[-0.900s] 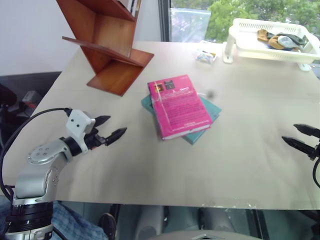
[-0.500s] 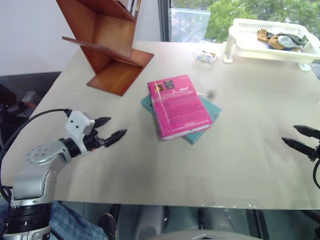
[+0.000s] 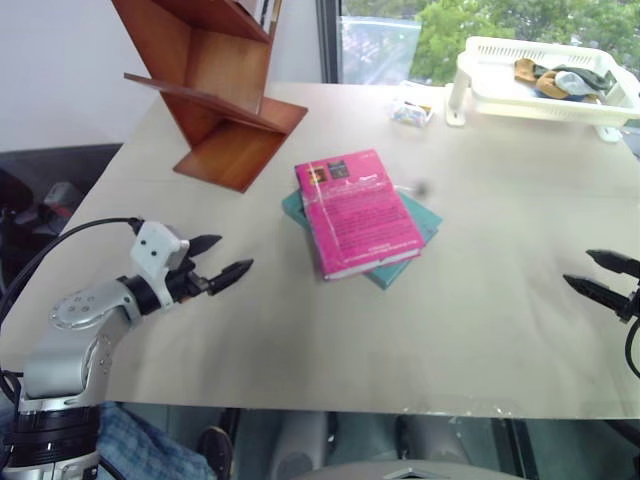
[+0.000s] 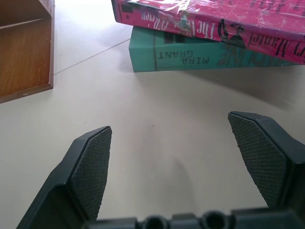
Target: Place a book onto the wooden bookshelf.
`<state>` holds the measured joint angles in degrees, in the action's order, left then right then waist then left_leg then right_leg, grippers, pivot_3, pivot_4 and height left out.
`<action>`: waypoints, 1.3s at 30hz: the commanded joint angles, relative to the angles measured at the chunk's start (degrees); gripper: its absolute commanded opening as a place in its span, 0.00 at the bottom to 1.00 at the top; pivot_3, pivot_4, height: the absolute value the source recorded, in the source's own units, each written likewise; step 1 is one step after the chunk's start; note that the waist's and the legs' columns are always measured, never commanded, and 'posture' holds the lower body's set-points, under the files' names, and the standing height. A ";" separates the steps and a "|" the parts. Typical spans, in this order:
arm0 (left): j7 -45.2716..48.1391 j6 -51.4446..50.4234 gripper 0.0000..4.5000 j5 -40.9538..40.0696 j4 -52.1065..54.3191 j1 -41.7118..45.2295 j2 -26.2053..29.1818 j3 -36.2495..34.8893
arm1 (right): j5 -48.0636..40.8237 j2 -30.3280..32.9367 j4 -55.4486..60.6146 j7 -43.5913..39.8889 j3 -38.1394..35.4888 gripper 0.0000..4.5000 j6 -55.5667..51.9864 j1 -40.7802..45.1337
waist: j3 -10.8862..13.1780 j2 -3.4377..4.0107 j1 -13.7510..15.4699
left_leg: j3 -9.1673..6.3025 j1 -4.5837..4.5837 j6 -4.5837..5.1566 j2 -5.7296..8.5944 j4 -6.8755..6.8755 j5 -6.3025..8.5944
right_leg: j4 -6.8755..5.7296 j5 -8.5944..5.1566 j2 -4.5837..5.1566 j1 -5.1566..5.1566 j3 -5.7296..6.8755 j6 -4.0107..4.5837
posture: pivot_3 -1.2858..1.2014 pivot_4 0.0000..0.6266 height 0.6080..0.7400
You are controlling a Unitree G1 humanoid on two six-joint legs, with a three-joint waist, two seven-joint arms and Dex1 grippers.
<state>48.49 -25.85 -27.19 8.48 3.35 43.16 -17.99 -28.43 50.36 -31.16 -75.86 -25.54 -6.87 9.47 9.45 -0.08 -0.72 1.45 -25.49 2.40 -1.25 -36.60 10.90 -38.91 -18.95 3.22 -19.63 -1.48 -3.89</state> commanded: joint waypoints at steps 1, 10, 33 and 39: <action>0.18 0.34 0.96 -0.46 2.45 0.71 1.09 -0.96 | -1.26 0.19 1.83 -0.31 -1.14 1.00 0.24 0.37 | 0.00 0.00 0.02 | 0.00 0.00 0.00 0.00 0.00 0.00 | 0.00 0.00 0.00 0.00 0.00 0.00 | 0.52 0.24 1.00; 0.11 0.84 0.96 0.47 2.10 0.92 1.04 -0.06 | -2.68 0.67 3.95 -0.60 -1.94 1.00 -1.05 -0.83 | 0.00 0.00 0.03 | 0.00 0.00 0.00 0.00 0.00 0.00 | 0.00 0.00 0.00 0.00 0.00 0.00 | 0.52 0.24 1.00; 0.12 3.09 0.96 4.10 -1.71 6.56 -1.31 6.13 | -32.25 4.78 35.92 -2.99 -13.24 1.00 -32.91 -5.94 | 0.03 -0.05 0.30 | -0.03 -0.04 0.01 0.02 0.05 0.00 | 0.04 0.00 0.36 0.00 0.07 0.00 | 0.52 0.24 1.00; 2.05 3.06 0.96 3.46 -2.54 7.02 -0.37 5.56 | -30.31 3.71 35.04 -3.25 -12.65 1.00 -31.36 -7.05 | 0.04 -0.06 0.26 | -0.03 -0.10 0.01 0.04 0.05 0.00 | 0.04 0.00 0.35 -0.07 0.07 0.00 | 0.52 0.24 1.00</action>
<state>49.30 -23.61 -22.77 5.92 10.00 41.57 -11.07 -59.01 54.11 3.59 -78.62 -36.69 -39.50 2.60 9.48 -0.15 -0.47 1.42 -25.58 2.40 -1.21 -36.55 10.90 -38.87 -18.95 3.55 -19.71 -1.41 -3.89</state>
